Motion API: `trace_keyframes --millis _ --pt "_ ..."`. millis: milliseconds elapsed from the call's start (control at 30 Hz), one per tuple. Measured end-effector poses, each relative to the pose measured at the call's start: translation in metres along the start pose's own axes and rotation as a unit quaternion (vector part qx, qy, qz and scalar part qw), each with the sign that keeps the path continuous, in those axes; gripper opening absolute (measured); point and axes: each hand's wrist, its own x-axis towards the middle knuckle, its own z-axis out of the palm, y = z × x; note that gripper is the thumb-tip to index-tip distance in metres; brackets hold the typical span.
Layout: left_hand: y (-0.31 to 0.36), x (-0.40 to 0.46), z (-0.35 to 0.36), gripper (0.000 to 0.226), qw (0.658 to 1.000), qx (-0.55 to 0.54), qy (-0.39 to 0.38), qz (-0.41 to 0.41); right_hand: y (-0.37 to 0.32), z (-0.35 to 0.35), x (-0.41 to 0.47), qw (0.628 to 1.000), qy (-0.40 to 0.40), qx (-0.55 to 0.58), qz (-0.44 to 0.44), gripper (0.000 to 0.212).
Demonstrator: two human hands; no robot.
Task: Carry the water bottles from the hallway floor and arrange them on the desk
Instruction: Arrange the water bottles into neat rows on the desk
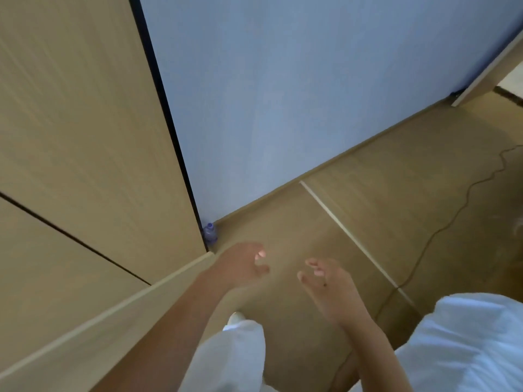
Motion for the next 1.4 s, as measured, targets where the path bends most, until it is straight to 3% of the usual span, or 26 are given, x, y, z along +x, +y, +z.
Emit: trace_keyframes --millis 200,367,533,733,1033,1300,1400 --pt "-0.026 0.068 -0.012 0.034 0.990 -0.080 0.064 -0.098 -0.015 -0.005 0.110 0.995 -0.065 -0.006 -0.073 0.033" --pt "-0.038 0.136 -0.019 0.030 0.978 -0.126 0.063 -0.152 -0.039 0.001 0.197 0.978 -0.148 -0.085 -0.119 0.037" --pt "-0.047 0.186 -0.037 0.026 0.937 -0.231 0.093 -0.245 -0.049 0.005 0.267 0.951 -0.226 -0.131 -0.166 0.041" --pt "-0.087 0.213 -0.042 0.027 0.903 -0.240 0.124 -0.334 -0.050 0.049 0.342 0.925 -0.312 -0.136 -0.169 0.057" --pt "-0.150 0.288 0.042 0.037 0.792 -0.338 0.200 -0.467 0.010 0.160 0.457 0.855 -0.438 -0.194 -0.200 0.063" --pt "-0.249 0.413 0.158 0.061 0.673 -0.410 0.268 -0.555 0.088 0.296 0.573 0.835 -0.456 -0.237 -0.195 0.065" --pt "-0.292 0.442 0.195 0.063 0.643 -0.415 0.282 -0.579 0.102 0.362 0.607 0.828 -0.456 -0.244 -0.217 0.066"
